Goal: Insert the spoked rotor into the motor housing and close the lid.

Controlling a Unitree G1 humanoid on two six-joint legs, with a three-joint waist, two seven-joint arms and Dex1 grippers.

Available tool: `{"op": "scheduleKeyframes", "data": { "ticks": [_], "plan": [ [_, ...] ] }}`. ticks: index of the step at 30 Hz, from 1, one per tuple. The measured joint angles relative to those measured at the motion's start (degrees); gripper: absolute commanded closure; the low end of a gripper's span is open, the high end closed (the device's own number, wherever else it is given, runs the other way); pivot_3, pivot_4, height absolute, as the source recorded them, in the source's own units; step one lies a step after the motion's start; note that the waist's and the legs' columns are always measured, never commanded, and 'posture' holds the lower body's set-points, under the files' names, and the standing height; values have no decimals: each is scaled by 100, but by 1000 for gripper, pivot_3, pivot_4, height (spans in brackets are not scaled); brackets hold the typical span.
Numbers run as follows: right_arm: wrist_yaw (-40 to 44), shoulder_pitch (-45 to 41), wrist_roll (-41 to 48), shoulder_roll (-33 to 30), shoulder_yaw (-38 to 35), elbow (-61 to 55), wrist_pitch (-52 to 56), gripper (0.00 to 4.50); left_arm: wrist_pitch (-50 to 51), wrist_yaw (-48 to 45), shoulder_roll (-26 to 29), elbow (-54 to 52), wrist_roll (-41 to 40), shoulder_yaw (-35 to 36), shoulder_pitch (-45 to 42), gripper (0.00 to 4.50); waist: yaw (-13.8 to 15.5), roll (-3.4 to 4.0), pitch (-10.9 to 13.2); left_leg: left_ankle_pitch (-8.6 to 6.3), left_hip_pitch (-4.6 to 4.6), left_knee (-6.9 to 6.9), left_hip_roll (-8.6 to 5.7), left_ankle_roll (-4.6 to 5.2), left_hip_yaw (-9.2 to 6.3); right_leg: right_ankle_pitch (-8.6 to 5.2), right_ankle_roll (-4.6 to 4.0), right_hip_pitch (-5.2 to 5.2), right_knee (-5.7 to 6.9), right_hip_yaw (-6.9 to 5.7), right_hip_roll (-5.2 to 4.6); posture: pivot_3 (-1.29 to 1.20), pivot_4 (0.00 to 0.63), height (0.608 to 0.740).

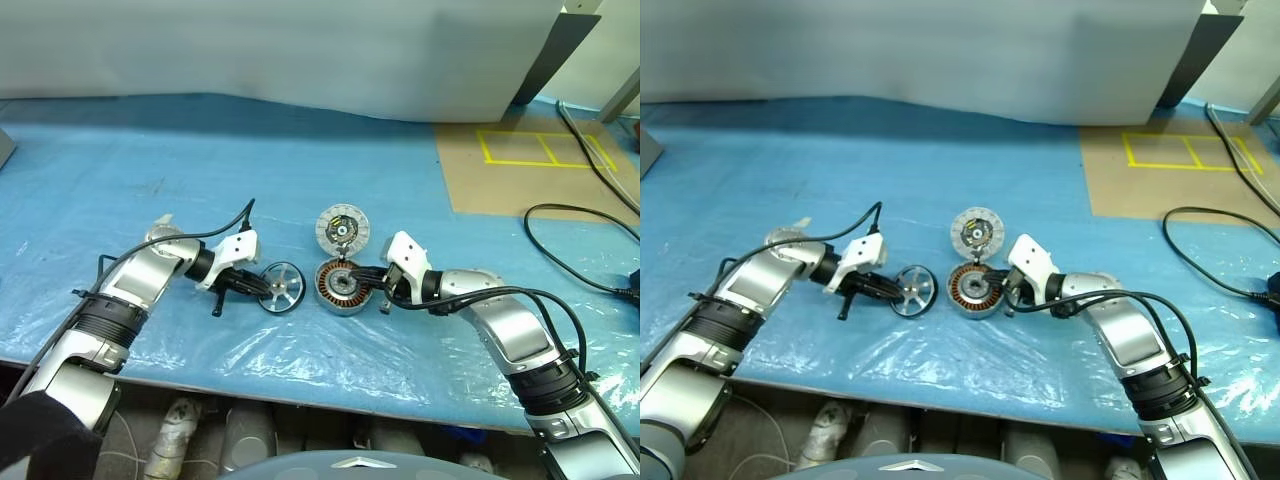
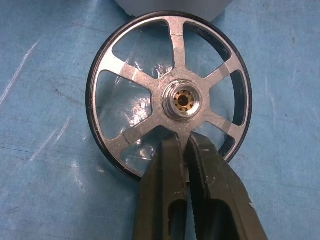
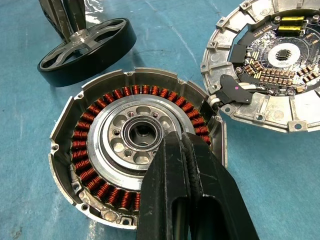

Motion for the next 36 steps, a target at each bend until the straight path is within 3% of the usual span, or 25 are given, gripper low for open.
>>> {"op": "scheduleKeyframes", "data": {
  "ticks": [7, 12, 22, 28, 36],
  "plan": [
    [24, 73, 343, 36, -208, -104, 379, 4500, 71, -191, 63, -597, -934, 744, 423, 4478, 12, -1, 1, 0, -11, -7, -1, 0, 1, 0, 0, -8, -4, -3, 0, 0, 150, 740],
    [96, 241, 999, -81, -737, -552, 1006, 4500, 150, 66, -91, -914, -1477, 1274, 659, 4478, 9, 2, 3, 0, -17, -8, -1, 0, 1, 0, 0, -17, -6, -2, 1, 0, 150, 740],
    [-301, 393, 1932, -400, -1913, -1658, 1900, 4500, 240, 505, -625, -916, -1035, 530, 529, 4478, 40, 0, 4, 1, -18, -10, 0, 1, 1, 0, 0, -20, -6, -2, 3, 0, 150, 740],
    [-714, 723, 2027, -409, -1996, -1928, 2090, 4500, 224, 787, -1094, -498, -696, 253, 105, 4478, 47, 0, 4, 1, -20, -10, -1, 0, 1, 1, 1, -21, -7, -1, 4, 0, 150, 740],
    [-990, 964, 2014, -441, -1989, -1989, 2072, 4500, 283, 592, -1145, -247, -605, 117, -154, 4478, 62, 1, 4, 1, -19, -10, -3, 0, 1, 1, 2, -21, -6, -1, 2, 0, 150, 740]
  ]
}}
